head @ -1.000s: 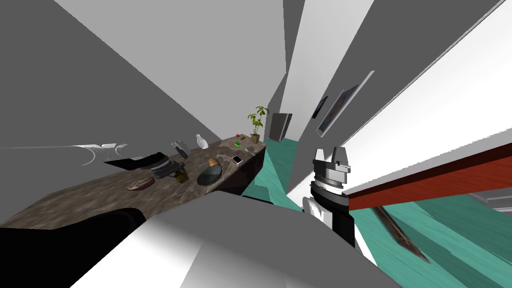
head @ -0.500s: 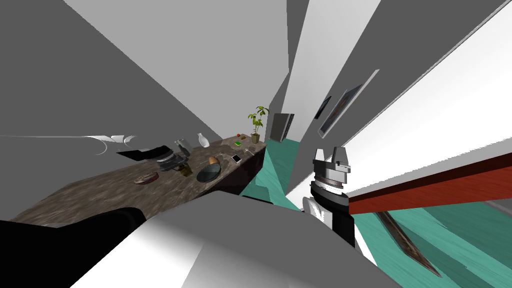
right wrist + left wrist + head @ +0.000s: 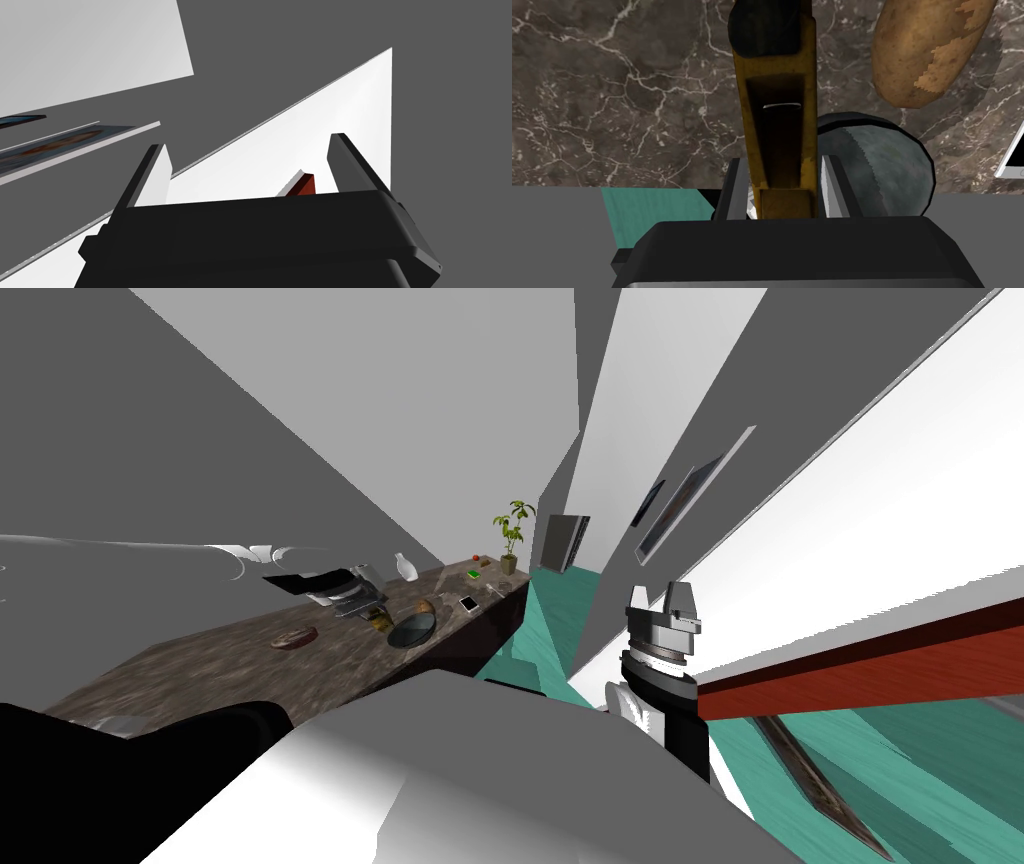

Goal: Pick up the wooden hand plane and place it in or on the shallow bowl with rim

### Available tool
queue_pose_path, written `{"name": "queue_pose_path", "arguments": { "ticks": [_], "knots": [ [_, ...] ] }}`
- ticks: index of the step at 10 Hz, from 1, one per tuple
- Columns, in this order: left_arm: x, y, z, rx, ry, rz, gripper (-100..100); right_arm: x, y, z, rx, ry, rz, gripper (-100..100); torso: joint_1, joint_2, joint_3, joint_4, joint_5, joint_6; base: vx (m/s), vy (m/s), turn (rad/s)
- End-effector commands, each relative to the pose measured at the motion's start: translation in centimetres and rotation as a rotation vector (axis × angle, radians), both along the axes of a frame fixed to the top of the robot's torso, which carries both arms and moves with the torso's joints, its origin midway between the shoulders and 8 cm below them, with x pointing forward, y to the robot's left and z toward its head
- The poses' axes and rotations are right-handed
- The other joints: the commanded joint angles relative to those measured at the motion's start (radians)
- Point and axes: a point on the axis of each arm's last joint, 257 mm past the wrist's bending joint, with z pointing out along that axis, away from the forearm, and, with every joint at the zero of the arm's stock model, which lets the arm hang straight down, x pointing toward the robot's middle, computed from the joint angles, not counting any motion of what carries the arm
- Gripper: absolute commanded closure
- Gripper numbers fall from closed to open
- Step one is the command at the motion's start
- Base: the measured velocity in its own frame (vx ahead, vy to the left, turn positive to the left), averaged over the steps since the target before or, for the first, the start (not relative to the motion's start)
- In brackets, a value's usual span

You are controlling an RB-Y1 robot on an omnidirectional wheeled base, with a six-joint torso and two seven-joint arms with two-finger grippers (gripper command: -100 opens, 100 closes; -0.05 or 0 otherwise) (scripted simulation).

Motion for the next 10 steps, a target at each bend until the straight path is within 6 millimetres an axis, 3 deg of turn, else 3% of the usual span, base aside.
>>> {"name": "queue_pose_path", "arguments": {
  "ticks": [1, 6, 7, 8, 10],
  "knots": [
    [1.0, -1.5, 0.6, -0.016, 0.022, -0.046, 100, 0.0, 0.0, 0.0, 0.0, 0.0, 0.0, 0, 0.0, 0.0, 0.0, 0.0, 0.0, 0.0, -0.012, -0.103, 0.058],
    [3.0, -4.9, 2.0, -0.045, 0.065, -0.143, 100, 0.0, 0.0, 0.0, 0.0, 0.0, 0.0, 0, -0.003, 0.001, 0.001, 0.001, -0.002, 0.001, -0.005, -0.107, 0.041],
    [2.8, -4.5, 1.7, -0.042, 0.06, -0.132, 100, 0.0, 0.0, 0.0, 0.0, 0.0, 0.0, 0, -0.002, 0.001, 0.001, 0.0, -0.001, 0.001, -0.002, -0.041, 0.003],
    [2.9, -4.6, 1.8, -0.044, 0.062, -0.136, -100, 0.0, 0.0, 0.0, 0.0, 0.0, 0.0, 0, 0.002, 0.001, 0.001, 0.001, -0.001, 0.0, 0.0, -0.009, -0.002],
    [2.9, -4.6, 1.8, -0.044, 0.062, -0.136, -100, 0.0, 0.0, 0.0, 0.0, 0.0, 0.0, 0, 0.005, 0.001, 0.001, 0.001, 0.0, 0.0, 0.0, 0.0, 0.0]
  ]
}}
